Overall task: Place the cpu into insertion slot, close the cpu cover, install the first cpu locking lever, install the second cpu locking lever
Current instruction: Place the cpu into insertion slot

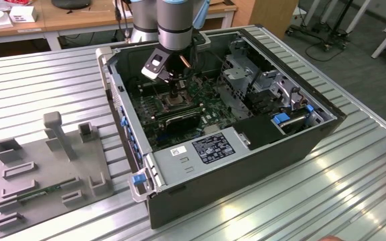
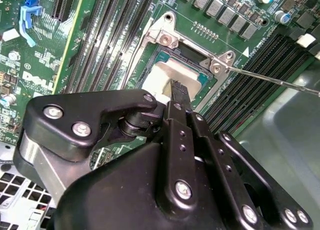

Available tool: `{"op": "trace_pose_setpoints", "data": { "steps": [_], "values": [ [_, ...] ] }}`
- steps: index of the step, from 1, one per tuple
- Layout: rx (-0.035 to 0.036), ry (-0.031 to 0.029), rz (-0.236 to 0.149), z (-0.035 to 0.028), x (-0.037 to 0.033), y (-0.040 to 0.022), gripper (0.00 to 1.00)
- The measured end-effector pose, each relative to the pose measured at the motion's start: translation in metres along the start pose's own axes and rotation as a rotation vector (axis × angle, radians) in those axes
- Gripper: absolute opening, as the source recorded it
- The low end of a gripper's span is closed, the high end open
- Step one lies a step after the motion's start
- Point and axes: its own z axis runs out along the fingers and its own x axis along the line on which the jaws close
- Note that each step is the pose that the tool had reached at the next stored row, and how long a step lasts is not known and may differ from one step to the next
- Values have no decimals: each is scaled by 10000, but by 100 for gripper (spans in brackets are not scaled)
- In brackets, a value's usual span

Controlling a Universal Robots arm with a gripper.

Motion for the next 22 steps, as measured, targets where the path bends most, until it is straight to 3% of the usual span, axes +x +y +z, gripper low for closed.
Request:
{"op": "trace_pose_setpoints", "data": {
  "steps": [22],
  "values": [
    [1,0,-1,94,-2,-5,10]
  ]
}}
